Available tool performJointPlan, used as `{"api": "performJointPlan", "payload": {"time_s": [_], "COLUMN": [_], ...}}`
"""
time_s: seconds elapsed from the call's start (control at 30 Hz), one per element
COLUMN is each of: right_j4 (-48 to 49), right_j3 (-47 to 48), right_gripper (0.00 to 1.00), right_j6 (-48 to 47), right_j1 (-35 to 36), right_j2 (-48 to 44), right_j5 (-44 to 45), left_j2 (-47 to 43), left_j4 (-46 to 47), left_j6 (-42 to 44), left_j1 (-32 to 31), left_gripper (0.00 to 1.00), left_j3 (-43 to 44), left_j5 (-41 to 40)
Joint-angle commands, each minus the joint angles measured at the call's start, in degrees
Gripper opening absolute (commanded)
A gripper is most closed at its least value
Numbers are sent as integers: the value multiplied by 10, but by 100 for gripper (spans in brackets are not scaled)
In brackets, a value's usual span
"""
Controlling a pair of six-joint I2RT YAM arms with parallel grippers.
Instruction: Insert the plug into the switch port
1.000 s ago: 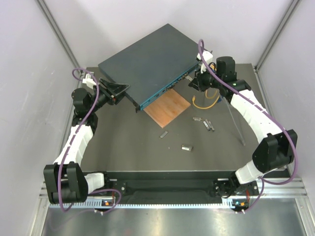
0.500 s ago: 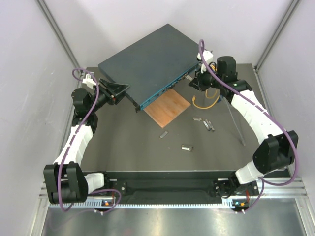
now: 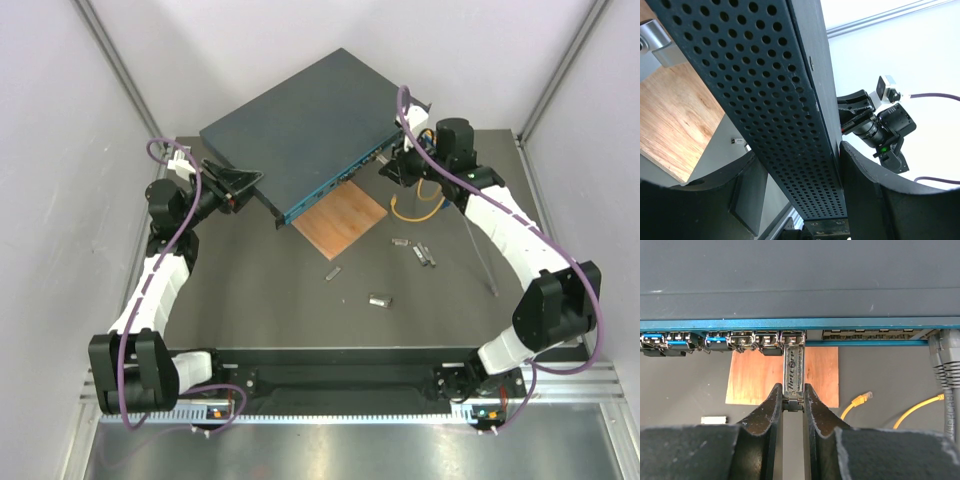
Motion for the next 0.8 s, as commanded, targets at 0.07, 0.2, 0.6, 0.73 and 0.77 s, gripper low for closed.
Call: {"api": "performJointPlan", "payload": {"time_s": [0.07, 0.2, 0.6, 0.73, 0.77], "right_j4": [50, 43, 20, 7, -1], "right_j3": [4, 26, 102, 130, 135], "right_gripper": [0, 0, 0, 2, 5], "right_j6": [-3, 4, 22, 13, 10], "right_j1": [20, 24, 54, 61, 61], "right_j2": [5, 12, 45, 63, 65], "right_j5": [-11, -5, 0, -4, -7], "left_j2": [13, 13, 12, 10, 11], "left_j4": [41, 40, 35, 35, 35], "left_j6": [41, 41, 44, 44, 44], "left_j1": [-5, -5, -5, -6, -5], "left_gripper": [18, 18, 18, 18, 18], "left_j3": [20, 18, 16, 14, 14], "left_j5": [-7, -6, -7, -7, -7]}}
